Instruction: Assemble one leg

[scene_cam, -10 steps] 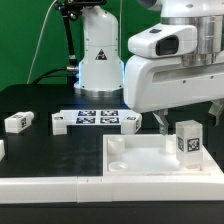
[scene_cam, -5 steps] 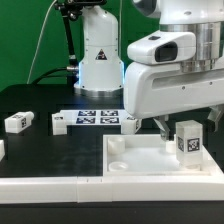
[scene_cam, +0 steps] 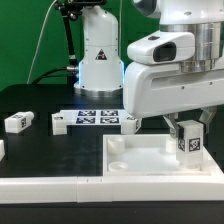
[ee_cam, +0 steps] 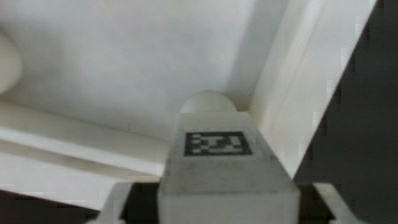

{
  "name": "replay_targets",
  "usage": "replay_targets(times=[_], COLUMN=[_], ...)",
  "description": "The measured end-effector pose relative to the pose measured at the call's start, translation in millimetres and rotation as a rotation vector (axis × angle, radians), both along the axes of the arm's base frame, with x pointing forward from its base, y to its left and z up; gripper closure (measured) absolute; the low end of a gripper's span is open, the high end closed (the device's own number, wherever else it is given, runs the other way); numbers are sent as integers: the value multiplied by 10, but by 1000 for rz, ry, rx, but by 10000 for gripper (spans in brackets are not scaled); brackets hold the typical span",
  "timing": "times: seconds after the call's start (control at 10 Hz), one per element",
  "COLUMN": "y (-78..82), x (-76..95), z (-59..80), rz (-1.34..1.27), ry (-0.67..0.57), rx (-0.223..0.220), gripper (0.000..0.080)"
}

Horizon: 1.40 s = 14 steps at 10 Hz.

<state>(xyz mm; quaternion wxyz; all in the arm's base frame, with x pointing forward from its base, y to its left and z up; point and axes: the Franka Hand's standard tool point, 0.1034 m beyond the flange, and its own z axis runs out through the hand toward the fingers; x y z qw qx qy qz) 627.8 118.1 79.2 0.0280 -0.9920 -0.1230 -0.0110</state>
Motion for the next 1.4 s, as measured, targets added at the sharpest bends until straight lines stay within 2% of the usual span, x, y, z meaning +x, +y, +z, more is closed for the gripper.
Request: replay_targets(times=[0.2,0.4,1.0,1.4], y=[4,12,52,48], x=[0,-3,-8,-5], z=[0,-6,-11,-15], rz=[-121,-413,-1128,-1392], ry=[7,30,68,97], rx=[2,19,17,35], gripper=[509,509,508,508])
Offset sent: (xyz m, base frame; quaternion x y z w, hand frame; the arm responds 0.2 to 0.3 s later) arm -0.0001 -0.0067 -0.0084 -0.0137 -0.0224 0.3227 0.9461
